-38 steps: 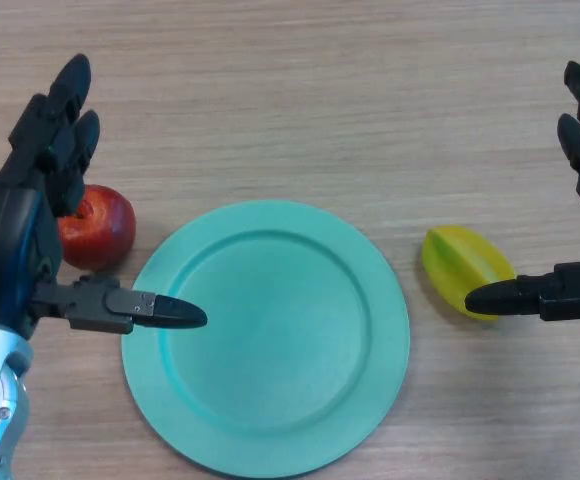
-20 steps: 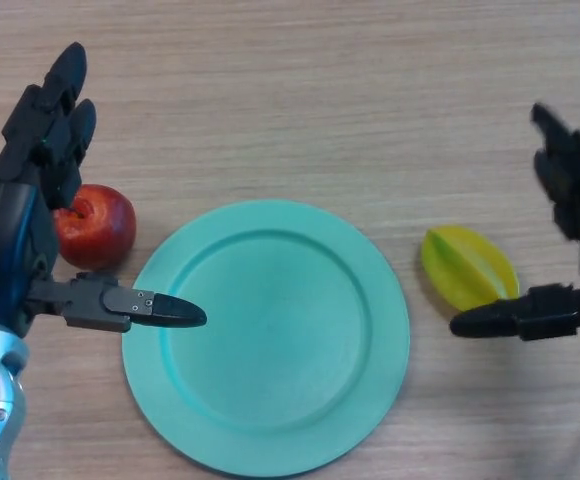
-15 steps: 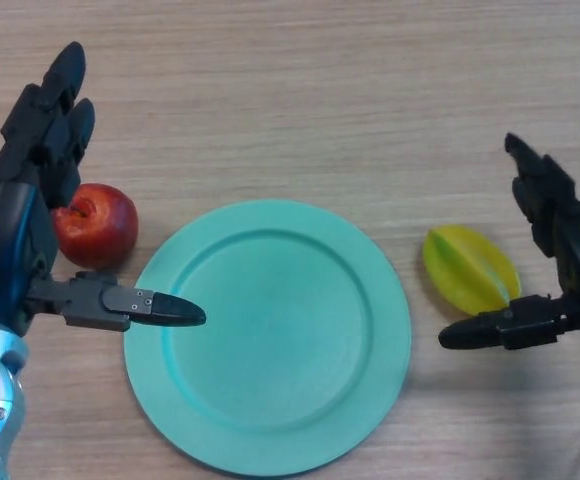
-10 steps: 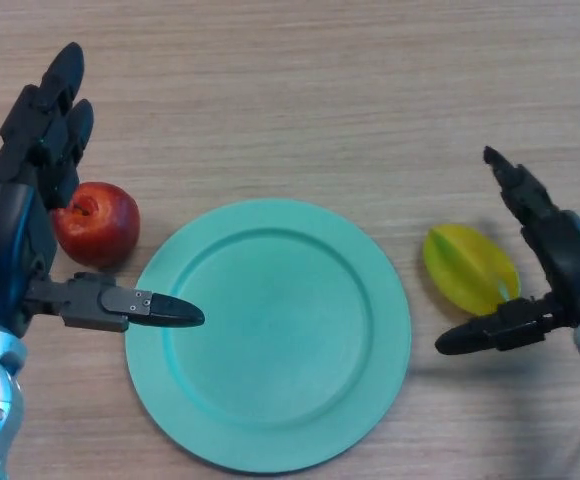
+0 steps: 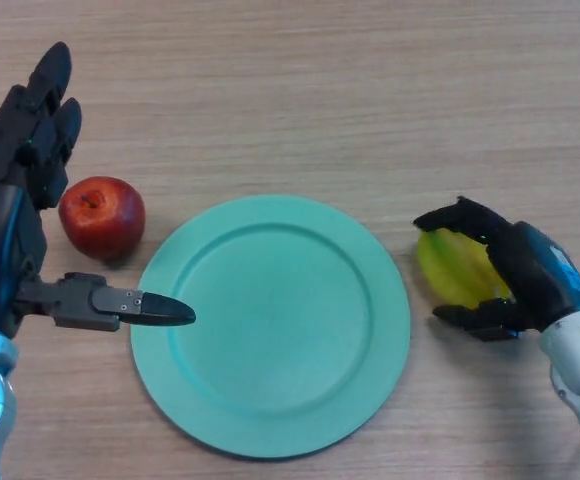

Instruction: Pick up the yellow starfruit and place it on the plate

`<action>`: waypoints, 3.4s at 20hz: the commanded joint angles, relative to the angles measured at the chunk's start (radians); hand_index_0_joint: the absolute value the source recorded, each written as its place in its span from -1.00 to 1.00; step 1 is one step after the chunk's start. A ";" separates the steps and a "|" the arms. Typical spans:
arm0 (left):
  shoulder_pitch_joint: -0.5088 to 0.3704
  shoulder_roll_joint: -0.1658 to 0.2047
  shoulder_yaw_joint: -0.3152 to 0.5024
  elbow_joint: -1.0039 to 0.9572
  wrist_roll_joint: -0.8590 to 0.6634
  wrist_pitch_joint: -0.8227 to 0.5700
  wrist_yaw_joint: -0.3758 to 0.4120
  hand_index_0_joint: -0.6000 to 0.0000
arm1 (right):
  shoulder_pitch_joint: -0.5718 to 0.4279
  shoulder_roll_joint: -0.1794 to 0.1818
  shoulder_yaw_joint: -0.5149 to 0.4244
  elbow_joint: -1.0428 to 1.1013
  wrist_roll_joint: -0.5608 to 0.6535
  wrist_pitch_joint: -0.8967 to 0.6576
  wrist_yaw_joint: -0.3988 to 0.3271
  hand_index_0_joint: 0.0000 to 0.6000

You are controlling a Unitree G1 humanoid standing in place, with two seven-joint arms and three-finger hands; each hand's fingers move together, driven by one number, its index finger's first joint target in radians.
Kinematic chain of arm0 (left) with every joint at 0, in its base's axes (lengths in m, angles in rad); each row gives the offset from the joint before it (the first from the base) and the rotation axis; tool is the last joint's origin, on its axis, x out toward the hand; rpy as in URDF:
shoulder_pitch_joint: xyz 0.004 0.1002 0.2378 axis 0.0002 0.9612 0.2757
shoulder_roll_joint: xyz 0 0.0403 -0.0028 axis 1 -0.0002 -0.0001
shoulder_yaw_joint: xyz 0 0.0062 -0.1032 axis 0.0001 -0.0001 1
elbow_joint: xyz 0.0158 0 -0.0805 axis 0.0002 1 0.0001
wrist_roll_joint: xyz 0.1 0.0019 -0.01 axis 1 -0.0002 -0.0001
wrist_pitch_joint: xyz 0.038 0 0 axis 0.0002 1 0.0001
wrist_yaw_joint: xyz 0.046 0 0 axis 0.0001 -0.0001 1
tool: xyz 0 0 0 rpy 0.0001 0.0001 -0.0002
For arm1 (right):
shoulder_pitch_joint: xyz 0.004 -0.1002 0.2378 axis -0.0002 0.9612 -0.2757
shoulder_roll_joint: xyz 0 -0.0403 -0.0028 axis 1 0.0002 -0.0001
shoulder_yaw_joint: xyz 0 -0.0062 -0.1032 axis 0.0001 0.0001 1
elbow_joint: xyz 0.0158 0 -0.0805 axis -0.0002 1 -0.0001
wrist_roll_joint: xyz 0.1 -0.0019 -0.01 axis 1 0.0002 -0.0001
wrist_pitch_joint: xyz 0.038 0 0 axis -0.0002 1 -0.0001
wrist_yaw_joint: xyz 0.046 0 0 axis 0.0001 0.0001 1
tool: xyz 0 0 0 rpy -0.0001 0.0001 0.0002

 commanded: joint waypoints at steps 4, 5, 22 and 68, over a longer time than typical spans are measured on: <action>-0.020 0.033 0.068 -0.041 0.000 -0.144 0.030 1.00 | -0.051 -0.039 -0.057 -0.097 0.052 -0.030 -0.056 1.00; -0.020 0.034 0.069 -0.042 0.001 -0.144 0.030 1.00 | -0.057 -0.046 -0.057 -0.103 0.035 -0.031 -0.060 1.00; -0.017 0.041 0.101 -0.034 -0.056 -0.181 0.041 1.00 | 0.039 0.083 0.286 -0.611 0.625 0.384 -0.079 1.00; -0.038 0.019 0.018 0.009 -0.005 -0.131 0.057 1.00 | 0.179 0.003 -0.142 -0.962 0.618 0.450 0.099 -1.00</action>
